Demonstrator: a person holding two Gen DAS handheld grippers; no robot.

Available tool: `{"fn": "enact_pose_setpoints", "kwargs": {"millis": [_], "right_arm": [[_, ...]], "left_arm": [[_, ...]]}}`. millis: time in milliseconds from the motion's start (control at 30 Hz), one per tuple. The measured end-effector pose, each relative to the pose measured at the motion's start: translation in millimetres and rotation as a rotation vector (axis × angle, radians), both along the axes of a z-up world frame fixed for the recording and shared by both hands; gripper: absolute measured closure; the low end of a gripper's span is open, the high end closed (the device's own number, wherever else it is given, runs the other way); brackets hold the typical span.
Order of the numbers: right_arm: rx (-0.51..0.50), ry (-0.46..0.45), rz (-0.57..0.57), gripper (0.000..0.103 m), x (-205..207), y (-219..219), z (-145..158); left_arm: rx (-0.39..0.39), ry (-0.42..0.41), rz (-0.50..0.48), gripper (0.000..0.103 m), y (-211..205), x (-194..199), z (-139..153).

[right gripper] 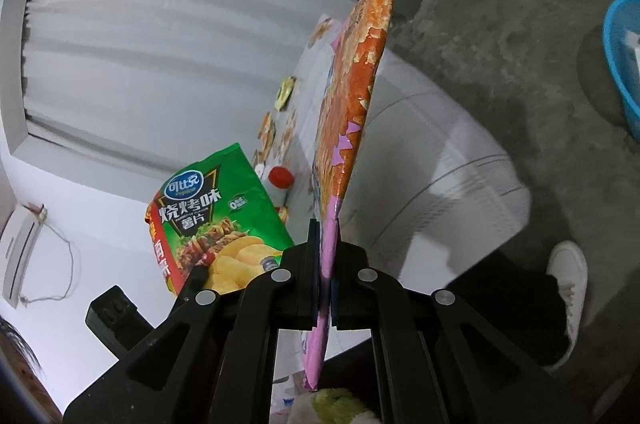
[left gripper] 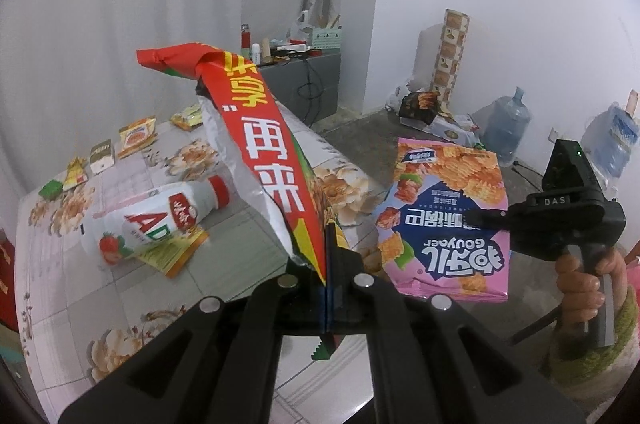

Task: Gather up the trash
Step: 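Lift both snack bags and carry them over the blue wastebasket, then open both tools to drop the snack bags into the wastebasket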

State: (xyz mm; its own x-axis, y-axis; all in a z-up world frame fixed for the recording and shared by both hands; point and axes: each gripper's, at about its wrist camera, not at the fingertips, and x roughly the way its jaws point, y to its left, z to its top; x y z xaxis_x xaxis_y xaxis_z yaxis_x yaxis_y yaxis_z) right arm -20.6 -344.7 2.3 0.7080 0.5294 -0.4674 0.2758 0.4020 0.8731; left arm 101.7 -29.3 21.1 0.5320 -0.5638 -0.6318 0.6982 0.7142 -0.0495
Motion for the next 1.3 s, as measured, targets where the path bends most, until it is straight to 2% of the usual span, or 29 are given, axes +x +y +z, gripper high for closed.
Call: {"fn": "enact_pose_setpoints", "kwargs": {"millis": [267, 400, 500, 567, 733, 833, 967, 1133, 1233, 1300], "right_arm": [[-0.025, 0.002, -0.132, 0.100, -42, -32, -3], [-0.122, 0.018, -0.278, 0.100, -81, -61, 12], [-0.207, 0.066, -0.416, 0.100, -117, -84, 17], [-0.223, 0.106, -0.501, 0.100, -139, -98, 11], [-0.162, 0.224, -0.653, 0.100, -179, -121, -29], [-0.099, 0.279, -0.702, 0.100, -186, -130, -61], [-0.074, 0.370, -0.749, 0.100, -190, -150, -101], [0.070, 0.365, -0.748, 0.099, -187, -175, -147], [0.084, 0.391, -0.708, 0.098, -176, -191, -165], [0.054, 0.430, -0.680, 0.098, -166, -203, -171]], "left_arm": [[-0.001, -0.009, -0.075, 0.103, -32, 1, 4], [-0.021, -0.015, -0.145, 0.103, -55, 1, 11], [-0.030, -0.022, -0.204, 0.103, -79, 0, 15], [-0.028, -0.021, -0.245, 0.103, -99, -2, 16], [-0.013, 0.000, -0.331, 0.103, -150, -10, 10], [0.008, 0.022, -0.376, 0.103, -179, -16, 2], [0.054, 0.047, -0.427, 0.103, -213, -23, -14], [0.104, 0.057, -0.470, 0.103, -249, -29, -26], [0.130, 0.056, -0.487, 0.103, -268, -33, -33], [0.145, 0.057, -0.494, 0.103, -276, -34, -37]]}}
